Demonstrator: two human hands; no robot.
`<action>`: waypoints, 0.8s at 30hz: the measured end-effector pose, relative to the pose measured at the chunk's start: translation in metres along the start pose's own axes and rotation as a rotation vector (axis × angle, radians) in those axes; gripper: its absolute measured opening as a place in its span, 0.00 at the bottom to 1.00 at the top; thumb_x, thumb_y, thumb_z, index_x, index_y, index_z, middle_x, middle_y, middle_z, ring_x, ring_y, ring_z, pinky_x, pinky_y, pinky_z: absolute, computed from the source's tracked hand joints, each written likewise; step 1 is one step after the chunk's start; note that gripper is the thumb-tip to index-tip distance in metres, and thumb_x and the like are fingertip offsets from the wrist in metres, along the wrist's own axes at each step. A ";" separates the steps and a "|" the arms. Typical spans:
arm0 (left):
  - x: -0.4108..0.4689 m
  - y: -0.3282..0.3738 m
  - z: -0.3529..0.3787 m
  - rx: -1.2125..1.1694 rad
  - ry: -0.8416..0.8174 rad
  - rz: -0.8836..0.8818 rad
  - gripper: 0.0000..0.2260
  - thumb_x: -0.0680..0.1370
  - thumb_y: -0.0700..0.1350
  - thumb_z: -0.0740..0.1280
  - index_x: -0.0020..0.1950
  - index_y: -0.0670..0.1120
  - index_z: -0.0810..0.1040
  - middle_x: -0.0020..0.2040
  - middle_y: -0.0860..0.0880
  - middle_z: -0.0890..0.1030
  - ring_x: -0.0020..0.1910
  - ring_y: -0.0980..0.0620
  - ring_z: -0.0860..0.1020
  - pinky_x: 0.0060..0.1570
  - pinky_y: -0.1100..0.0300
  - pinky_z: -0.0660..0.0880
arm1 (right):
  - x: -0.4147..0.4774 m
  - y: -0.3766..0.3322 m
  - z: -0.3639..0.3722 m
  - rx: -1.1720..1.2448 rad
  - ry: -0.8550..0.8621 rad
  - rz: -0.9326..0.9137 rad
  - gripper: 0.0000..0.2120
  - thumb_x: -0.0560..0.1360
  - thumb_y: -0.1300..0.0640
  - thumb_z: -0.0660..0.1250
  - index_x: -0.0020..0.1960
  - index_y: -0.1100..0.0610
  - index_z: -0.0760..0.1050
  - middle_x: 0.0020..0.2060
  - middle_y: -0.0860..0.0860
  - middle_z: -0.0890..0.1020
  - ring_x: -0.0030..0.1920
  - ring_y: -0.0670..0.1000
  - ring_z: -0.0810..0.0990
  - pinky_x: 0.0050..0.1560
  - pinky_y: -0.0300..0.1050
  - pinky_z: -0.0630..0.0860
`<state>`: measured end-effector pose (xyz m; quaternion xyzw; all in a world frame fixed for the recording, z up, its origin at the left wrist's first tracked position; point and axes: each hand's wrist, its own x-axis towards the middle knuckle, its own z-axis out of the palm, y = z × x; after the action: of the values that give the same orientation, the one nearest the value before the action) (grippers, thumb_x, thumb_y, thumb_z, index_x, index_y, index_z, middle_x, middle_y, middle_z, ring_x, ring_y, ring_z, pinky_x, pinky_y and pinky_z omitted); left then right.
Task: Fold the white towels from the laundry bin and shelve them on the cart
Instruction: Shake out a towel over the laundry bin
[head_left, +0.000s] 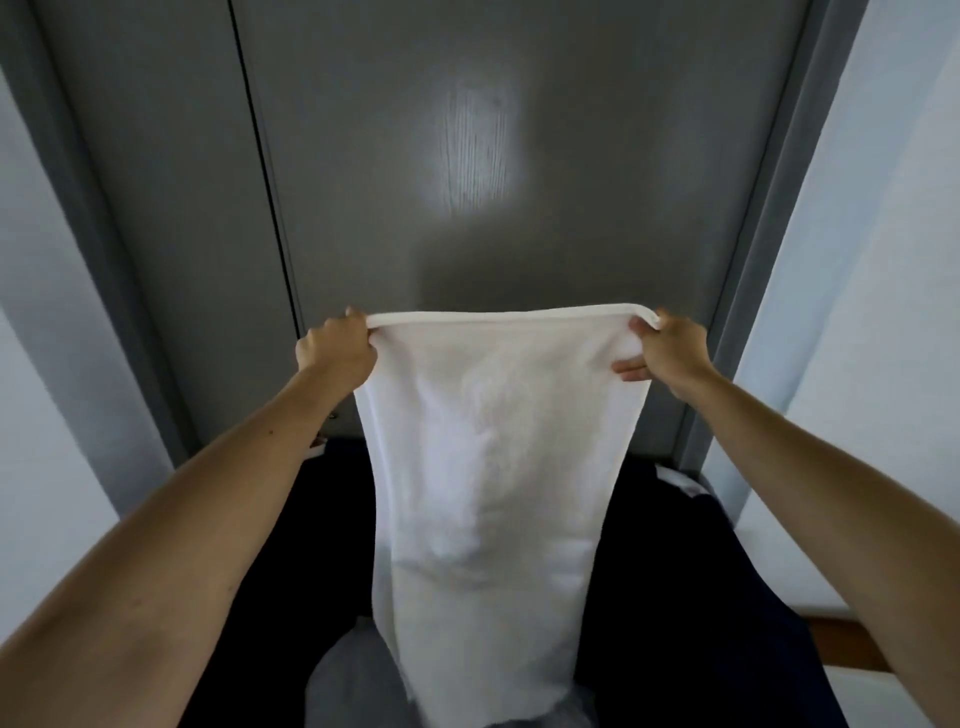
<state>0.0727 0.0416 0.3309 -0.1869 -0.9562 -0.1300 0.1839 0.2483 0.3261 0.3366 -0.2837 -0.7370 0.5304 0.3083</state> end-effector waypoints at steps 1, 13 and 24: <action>0.001 0.000 -0.003 0.031 -0.035 0.006 0.12 0.80 0.42 0.56 0.62 0.38 0.69 0.56 0.37 0.76 0.55 0.35 0.76 0.43 0.51 0.67 | 0.001 -0.001 0.001 -0.015 -0.006 0.006 0.23 0.81 0.57 0.59 0.73 0.62 0.60 0.56 0.65 0.77 0.25 0.50 0.82 0.26 0.42 0.80; 0.017 0.004 -0.034 -0.113 -0.078 0.144 0.18 0.79 0.35 0.57 0.68 0.35 0.61 0.57 0.31 0.74 0.54 0.32 0.75 0.44 0.50 0.70 | -0.014 -0.025 -0.030 0.073 0.032 -0.132 0.13 0.75 0.60 0.68 0.55 0.63 0.69 0.49 0.60 0.80 0.26 0.46 0.82 0.28 0.34 0.78; -0.009 0.016 -0.009 -0.063 -0.107 0.094 0.14 0.78 0.36 0.57 0.62 0.37 0.72 0.61 0.37 0.72 0.58 0.35 0.73 0.51 0.49 0.71 | -0.021 0.020 -0.033 -0.429 -0.040 -0.077 0.22 0.78 0.54 0.64 0.66 0.64 0.63 0.36 0.60 0.82 0.22 0.46 0.79 0.36 0.45 0.81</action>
<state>0.0899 0.0501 0.3386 -0.2442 -0.9502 -0.1412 0.1323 0.2891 0.3358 0.3226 -0.3039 -0.8491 0.3549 0.2463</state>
